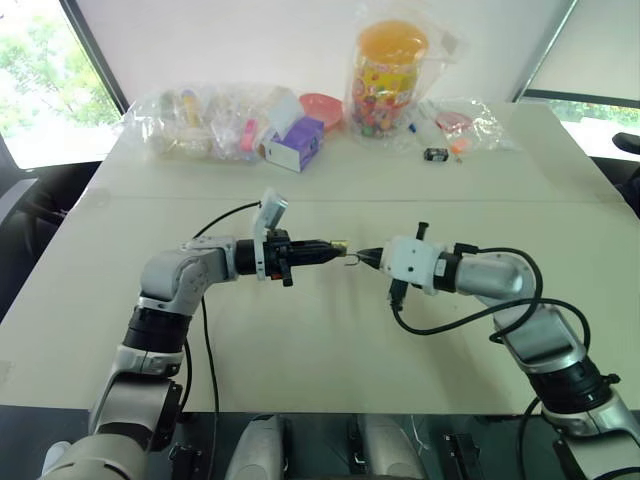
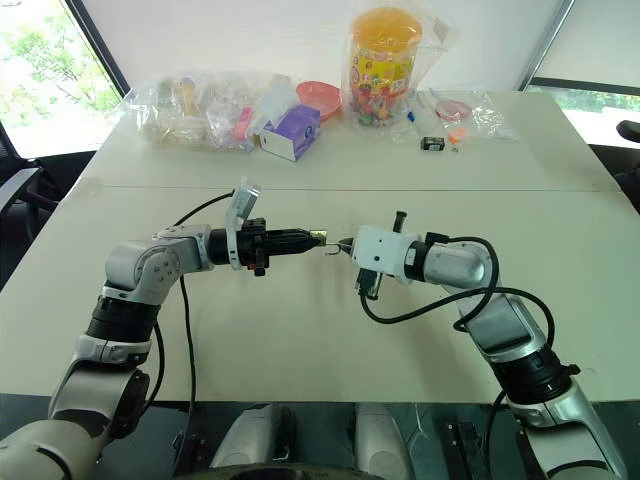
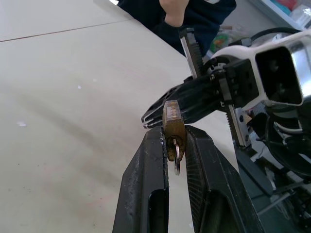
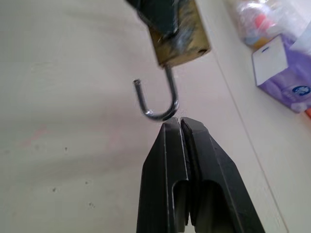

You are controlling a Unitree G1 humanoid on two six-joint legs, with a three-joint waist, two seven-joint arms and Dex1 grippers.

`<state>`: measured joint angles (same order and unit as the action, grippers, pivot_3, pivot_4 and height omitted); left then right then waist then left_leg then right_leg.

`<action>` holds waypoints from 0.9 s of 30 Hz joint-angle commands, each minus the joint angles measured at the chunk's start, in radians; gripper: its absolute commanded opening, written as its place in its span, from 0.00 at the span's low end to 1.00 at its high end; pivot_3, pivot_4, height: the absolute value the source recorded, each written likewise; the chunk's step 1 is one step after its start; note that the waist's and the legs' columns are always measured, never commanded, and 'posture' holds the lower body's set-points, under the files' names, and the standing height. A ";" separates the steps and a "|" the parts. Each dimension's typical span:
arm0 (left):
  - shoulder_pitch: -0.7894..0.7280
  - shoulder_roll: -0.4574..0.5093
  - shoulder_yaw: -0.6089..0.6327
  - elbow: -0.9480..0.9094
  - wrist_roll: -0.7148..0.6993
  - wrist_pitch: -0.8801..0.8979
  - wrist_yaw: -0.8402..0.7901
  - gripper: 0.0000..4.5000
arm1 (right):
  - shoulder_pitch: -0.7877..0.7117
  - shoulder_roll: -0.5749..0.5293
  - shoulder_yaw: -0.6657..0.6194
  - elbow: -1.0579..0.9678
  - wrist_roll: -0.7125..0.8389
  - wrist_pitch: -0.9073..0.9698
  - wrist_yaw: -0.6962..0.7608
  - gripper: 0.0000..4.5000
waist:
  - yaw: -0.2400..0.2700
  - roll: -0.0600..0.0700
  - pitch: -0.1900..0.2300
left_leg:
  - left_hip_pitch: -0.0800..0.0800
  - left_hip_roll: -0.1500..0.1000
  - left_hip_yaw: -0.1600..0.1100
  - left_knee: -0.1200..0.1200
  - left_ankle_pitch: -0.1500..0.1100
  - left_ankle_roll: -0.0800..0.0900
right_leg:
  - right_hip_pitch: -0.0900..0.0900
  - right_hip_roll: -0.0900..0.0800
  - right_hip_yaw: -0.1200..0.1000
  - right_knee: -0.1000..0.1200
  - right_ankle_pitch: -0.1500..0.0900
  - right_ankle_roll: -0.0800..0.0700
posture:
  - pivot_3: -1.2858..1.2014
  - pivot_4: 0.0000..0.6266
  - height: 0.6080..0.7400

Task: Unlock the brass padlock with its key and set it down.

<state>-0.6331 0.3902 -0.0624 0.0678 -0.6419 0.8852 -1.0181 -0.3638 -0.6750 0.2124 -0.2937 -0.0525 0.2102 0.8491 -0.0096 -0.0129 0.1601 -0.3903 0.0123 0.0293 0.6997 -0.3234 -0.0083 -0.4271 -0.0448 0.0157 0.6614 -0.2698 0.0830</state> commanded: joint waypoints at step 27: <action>-0.002 -0.150 -0.080 0.312 0.221 -0.218 0.058 0.84 | 0.298 -0.073 -0.199 -0.489 -0.024 0.352 -0.176 0.00 | -0.003 0.000 0.000 | 0.000 0.000 0.000 0.000 0.000 0.000 | 0.000 0.002 0.000 0.000 0.000 0.000 | 0.52 0.24 0.96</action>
<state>-0.6325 0.2102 -0.1554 0.3879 -0.4433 0.6756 -0.9544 -0.0590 -0.7404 0.0269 -0.7453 -0.0680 0.5655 0.6854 -0.0126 -0.0132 0.1600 -0.3896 0.0121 0.0289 0.6994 -0.3236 -0.0080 -0.4267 -0.0424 0.0159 0.6611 -0.2699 0.0830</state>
